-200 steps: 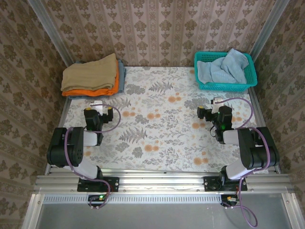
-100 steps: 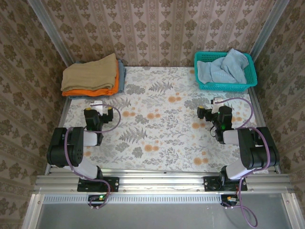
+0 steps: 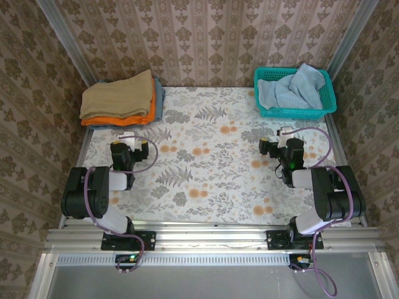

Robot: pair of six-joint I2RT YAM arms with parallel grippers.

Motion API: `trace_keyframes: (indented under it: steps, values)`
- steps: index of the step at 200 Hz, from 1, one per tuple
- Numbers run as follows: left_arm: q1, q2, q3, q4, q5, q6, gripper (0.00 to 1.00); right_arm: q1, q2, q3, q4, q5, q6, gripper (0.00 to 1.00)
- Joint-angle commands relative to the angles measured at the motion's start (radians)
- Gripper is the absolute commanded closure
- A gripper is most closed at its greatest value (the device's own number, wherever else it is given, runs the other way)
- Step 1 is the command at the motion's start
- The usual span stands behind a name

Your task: Fold and stack the trousers

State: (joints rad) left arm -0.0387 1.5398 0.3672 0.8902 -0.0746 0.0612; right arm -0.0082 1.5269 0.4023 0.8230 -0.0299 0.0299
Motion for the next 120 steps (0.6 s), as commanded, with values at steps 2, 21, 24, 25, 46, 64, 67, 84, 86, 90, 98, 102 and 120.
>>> trace_keyframes:
  steps: [2,21,24,25,46,64,67,84,86,90,98,102,120]
  values:
    - [-0.016,-0.133,0.058,-0.14,-0.017,0.023,0.0,0.008,-0.028,0.053,-0.073,0.043,0.001,0.0]
    - [-0.05,-0.273,0.104,-0.287,-0.027,0.055,0.0,0.034,-0.089,0.17,-0.325,0.036,-0.034,0.0]
    - [-0.056,-0.292,0.108,-0.296,-0.034,0.052,0.0,0.042,-0.1,0.192,-0.363,0.041,-0.042,0.0]
    - [-0.057,-0.3,0.111,-0.298,-0.038,0.049,0.0,0.045,-0.104,0.199,-0.376,0.044,-0.045,0.0]
    - [-0.069,-0.449,0.158,-0.388,-0.231,-0.224,0.0,0.12,-0.183,0.329,-0.569,0.108,-0.016,0.0]
    - [-0.05,-0.572,0.299,-0.743,-0.319,-0.522,0.0,0.165,-0.245,0.493,-0.768,0.101,0.072,0.0]
    - [-0.047,-0.586,0.323,-0.795,-0.312,-0.557,0.0,0.171,-0.253,0.524,-0.808,0.1,0.1,0.0]
    - [-0.006,-0.656,0.397,-1.008,-0.217,-0.651,0.0,0.159,-0.259,0.719,-1.091,0.108,0.349,0.0]
    - [-0.001,-0.665,0.391,-1.004,-0.208,-0.648,0.0,0.153,-0.258,0.747,-1.137,0.106,0.376,0.0]
    - [0.008,-0.686,0.371,-0.983,-0.204,-0.643,0.0,0.14,-0.255,0.783,-1.196,0.092,0.429,0.0]
    - [0.031,-0.744,0.316,-0.977,-0.225,-0.727,0.0,0.106,-0.253,0.803,-1.256,0.049,0.553,0.0]
    - [0.045,-0.779,0.282,-0.984,-0.223,-0.788,0.0,0.09,-0.256,0.786,-1.25,0.018,0.61,0.0]
    - [0.157,-0.916,0.085,-0.806,-0.002,-0.891,0.0,0.002,-0.248,0.677,-1.062,-0.283,0.699,0.12]
